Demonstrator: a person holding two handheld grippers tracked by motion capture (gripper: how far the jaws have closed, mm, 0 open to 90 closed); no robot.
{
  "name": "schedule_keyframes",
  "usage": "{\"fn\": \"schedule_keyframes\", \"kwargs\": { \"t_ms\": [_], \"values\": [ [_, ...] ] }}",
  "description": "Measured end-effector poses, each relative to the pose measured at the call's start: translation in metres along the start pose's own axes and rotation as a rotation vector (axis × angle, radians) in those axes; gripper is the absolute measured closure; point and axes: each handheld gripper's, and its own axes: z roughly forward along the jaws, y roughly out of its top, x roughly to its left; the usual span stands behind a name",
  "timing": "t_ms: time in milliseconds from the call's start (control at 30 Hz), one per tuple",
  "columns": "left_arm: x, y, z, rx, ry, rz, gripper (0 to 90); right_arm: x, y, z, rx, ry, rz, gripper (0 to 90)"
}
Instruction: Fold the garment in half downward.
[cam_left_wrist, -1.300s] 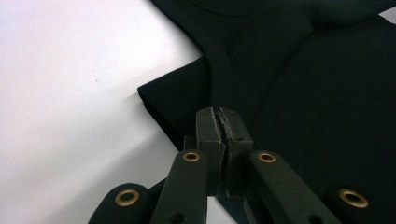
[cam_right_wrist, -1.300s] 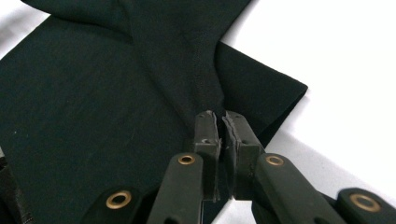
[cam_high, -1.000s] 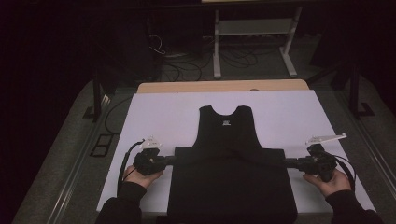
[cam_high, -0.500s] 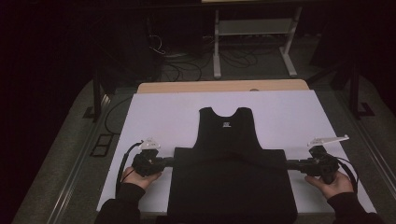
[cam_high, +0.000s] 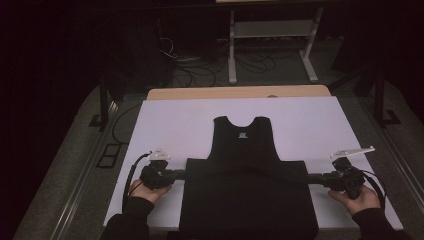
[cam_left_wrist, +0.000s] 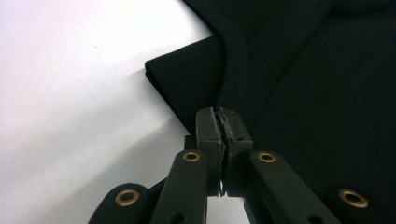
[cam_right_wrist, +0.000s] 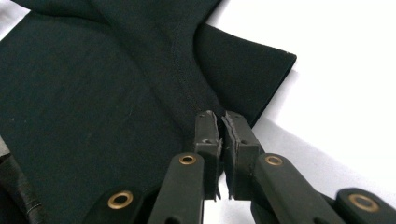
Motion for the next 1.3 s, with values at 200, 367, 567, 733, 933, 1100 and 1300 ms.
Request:
{"fn": "schedule_keyframes", "kwargs": {
  "t_ms": [200,367,567,733,933,1100,1300],
  "values": [
    [-0.002,-0.001,0.002,0.012,-0.016,0.005,86.0,0.001,-0.002,0.001,0.008,0.007,0.001,83.2],
    [-0.003,-0.002,0.004,0.020,-0.026,0.005,79.5,-0.001,-0.002,0.002,0.007,0.004,0.027,77.0],
    [-0.001,-0.002,0.003,-0.007,-0.024,-0.008,55.7,0.001,-0.001,0.000,-0.023,-0.028,0.007,64.6],
    [0.000,-0.001,0.003,-0.008,-0.069,0.016,42.1,0.003,0.000,0.000,-0.047,-0.049,-0.007,50.6],
    [-0.001,0.001,0.003,-0.033,-0.074,0.032,23.2,0.002,0.002,-0.002,-0.104,-0.080,-0.004,37.0],
    [0.002,0.001,0.003,-0.061,-0.059,0.023,11.2,0.003,0.006,-0.003,-0.126,-0.108,0.011,12.8],
    [0.009,0.004,0.008,-0.057,-0.050,0.022,0.0,0.000,0.012,-0.001,-0.140,-0.124,-0.001,0.0]
  ]
}}
